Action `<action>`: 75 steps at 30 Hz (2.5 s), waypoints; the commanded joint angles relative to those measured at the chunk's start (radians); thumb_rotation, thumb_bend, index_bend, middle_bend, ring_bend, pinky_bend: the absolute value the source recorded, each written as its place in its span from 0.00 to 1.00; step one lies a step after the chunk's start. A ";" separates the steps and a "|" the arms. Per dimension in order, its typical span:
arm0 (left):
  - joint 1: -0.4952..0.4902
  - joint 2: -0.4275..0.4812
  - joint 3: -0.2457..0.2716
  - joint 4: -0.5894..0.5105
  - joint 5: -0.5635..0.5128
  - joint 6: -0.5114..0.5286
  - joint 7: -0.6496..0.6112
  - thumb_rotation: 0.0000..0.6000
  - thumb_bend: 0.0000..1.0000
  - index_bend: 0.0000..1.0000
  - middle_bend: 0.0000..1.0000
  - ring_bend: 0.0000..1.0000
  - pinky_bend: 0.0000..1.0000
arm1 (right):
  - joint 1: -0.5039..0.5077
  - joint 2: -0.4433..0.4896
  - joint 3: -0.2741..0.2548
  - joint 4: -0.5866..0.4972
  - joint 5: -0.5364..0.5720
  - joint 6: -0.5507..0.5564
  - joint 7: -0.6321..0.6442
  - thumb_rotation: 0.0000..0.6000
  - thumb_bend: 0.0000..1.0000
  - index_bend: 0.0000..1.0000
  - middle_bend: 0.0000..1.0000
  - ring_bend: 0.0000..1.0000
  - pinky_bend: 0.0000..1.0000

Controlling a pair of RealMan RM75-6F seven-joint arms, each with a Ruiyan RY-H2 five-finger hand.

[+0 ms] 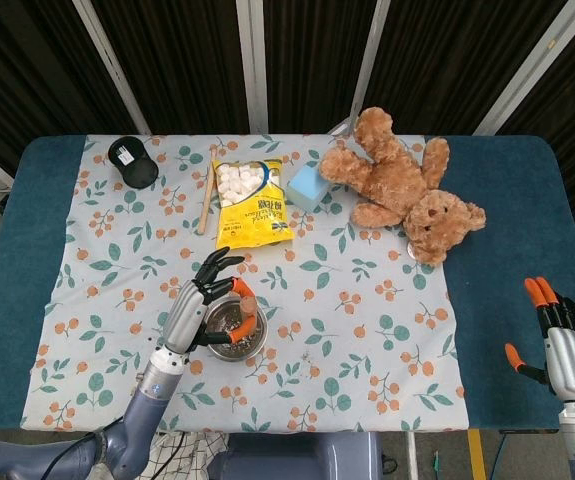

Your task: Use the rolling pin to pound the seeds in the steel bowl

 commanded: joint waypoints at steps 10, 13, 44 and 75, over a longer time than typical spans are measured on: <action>0.008 -0.001 0.018 0.043 -0.011 -0.003 -0.014 1.00 0.92 0.61 0.66 0.18 0.08 | 0.002 0.001 0.001 0.001 0.000 -0.004 0.002 1.00 0.36 0.00 0.00 0.00 0.00; 0.013 -0.007 0.023 0.068 -0.017 -0.003 -0.030 1.00 0.92 0.61 0.66 0.18 0.08 | 0.003 0.000 0.002 0.000 0.003 -0.006 0.002 1.00 0.36 0.00 0.00 0.00 0.00; 0.005 0.018 -0.005 0.010 -0.007 0.011 -0.031 1.00 0.92 0.61 0.66 0.18 0.08 | 0.001 0.001 0.006 -0.003 0.012 -0.005 0.000 1.00 0.36 0.00 0.00 0.00 0.00; 0.072 0.446 0.012 0.135 -0.042 -0.057 0.136 1.00 0.92 0.61 0.68 0.20 0.10 | -0.002 0.003 0.005 -0.014 0.006 0.004 -0.018 1.00 0.36 0.00 0.00 0.00 0.00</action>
